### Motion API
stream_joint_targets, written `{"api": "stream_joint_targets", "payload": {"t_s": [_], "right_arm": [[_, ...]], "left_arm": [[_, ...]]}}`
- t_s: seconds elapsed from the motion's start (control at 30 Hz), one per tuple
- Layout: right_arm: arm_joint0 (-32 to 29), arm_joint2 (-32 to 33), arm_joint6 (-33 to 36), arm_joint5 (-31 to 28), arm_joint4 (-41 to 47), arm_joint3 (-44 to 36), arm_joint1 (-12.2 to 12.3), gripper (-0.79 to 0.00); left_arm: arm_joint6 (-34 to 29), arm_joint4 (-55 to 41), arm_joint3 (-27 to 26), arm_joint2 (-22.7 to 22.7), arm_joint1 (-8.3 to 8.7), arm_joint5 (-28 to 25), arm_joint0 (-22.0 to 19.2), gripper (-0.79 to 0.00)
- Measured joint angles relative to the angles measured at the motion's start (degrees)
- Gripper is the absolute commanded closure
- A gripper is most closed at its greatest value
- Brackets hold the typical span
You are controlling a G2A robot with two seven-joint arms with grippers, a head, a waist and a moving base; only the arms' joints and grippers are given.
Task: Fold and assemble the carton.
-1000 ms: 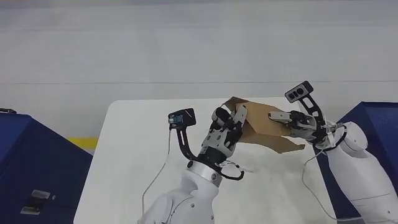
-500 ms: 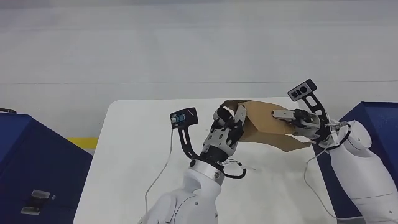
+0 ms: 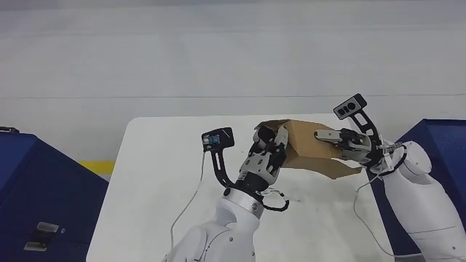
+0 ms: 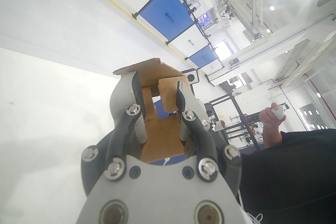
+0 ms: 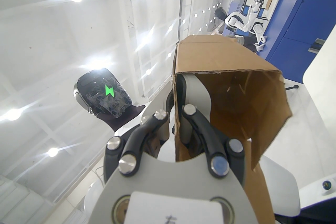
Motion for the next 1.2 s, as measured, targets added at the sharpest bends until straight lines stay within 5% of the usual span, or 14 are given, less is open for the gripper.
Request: {"api": "stream_joint_targets", "payload": {"t_s": [0.3, 0.97, 1.2], "right_arm": [[0.0, 0.3, 0.4, 0.7, 0.0, -0.3, -0.3, 0.0], [0.6, 0.9, 1.9, 2.7, 0.1, 0.6, -0.9, 0.0], [1.6, 1.4, 3.5, 8.0, 5.0, 3.6, -1.2, 0.0]], "left_arm": [[-1.1, 0.9, 0.3, 0.3, 0.3, -0.4, 0.2, -0.123], [0.0, -0.4, 2.0, 2.2, -0.24, 0.5, -2.0, -0.154], [2.2, -1.1, -0.8, -0.6, -0.01, -0.4, -0.4, -0.2]]}}
